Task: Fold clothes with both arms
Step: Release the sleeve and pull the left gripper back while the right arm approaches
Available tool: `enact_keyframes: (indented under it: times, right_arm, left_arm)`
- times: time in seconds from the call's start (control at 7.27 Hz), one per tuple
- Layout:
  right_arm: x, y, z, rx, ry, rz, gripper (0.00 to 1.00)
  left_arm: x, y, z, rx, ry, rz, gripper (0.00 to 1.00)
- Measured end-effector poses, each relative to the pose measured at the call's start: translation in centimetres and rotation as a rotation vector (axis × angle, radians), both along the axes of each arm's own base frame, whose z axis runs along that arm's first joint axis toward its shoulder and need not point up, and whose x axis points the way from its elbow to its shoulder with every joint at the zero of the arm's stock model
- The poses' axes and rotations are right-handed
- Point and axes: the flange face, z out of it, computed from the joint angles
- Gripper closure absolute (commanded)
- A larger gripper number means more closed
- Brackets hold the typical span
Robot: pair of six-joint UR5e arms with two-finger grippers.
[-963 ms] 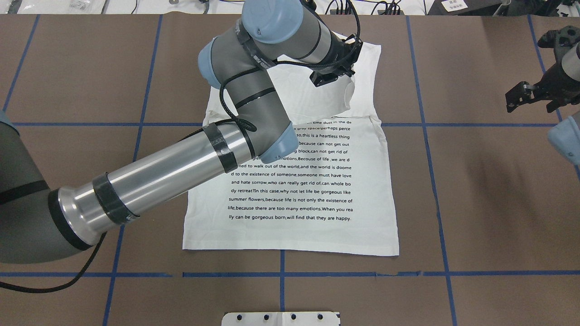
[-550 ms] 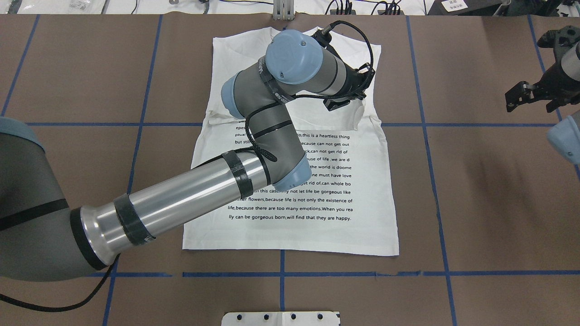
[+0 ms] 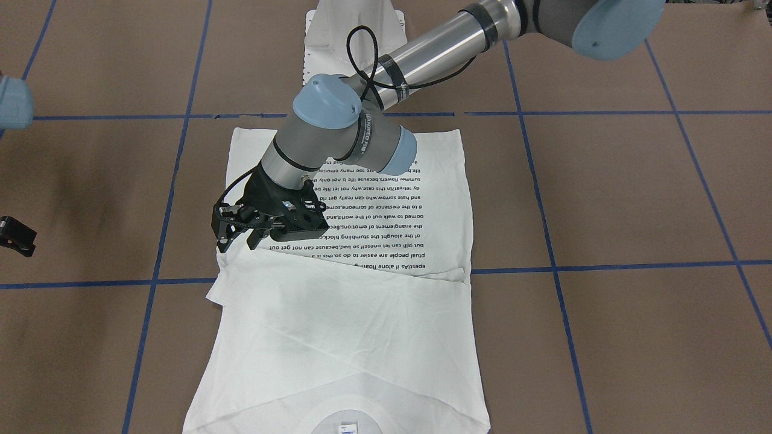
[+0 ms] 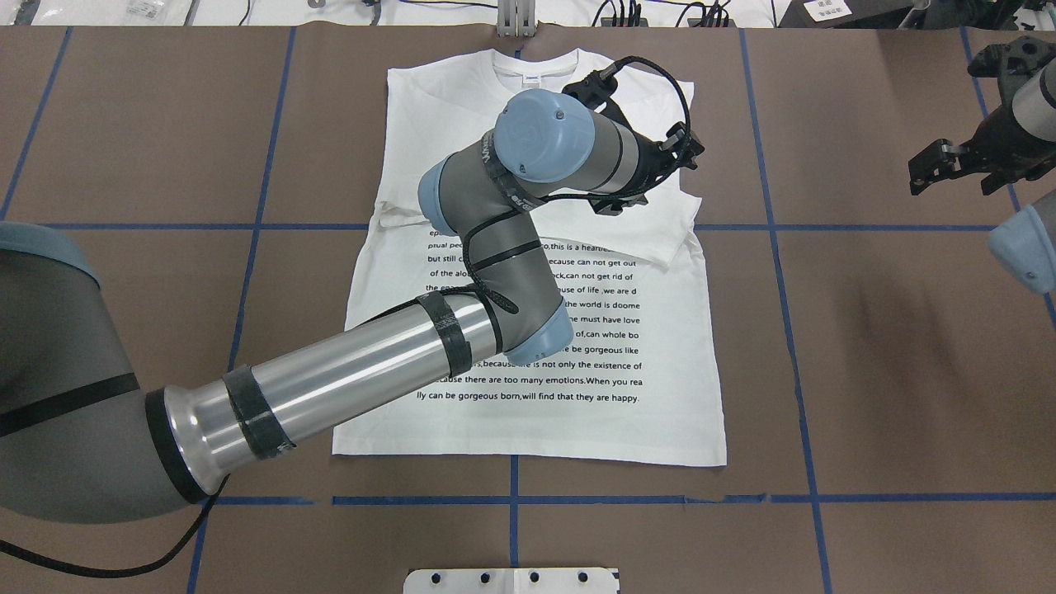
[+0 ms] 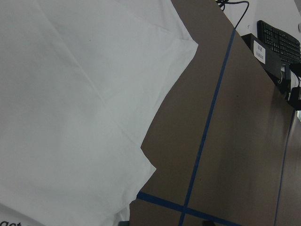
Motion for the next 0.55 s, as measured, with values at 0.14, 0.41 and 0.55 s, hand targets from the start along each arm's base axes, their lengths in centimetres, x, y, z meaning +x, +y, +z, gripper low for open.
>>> enact_keyframes:
  times: [0.14, 0.41, 0.55]
  right_arm:
    - [-0.6, 0.2, -0.7, 0.011, -0.017, 0.014, 0.0]
    - [-2.5, 2.3, -4.0, 0.02, -0.066, 0.037, 0.0]
    - [-3.6, 4.5, -5.5, 0.009, -0.09, 0.049, 0.0]
  left_arm:
    - [-0.9, -1.0, 0.5, 0.034, -0.026, 0.008, 0.0]
    - [-5.0, -2.0, 4.1, 0.087, -0.096, 0.067, 0.0]
    - [-7.8, -1.2, 6.4, 0.12, -0.139, 0.086, 0.0]
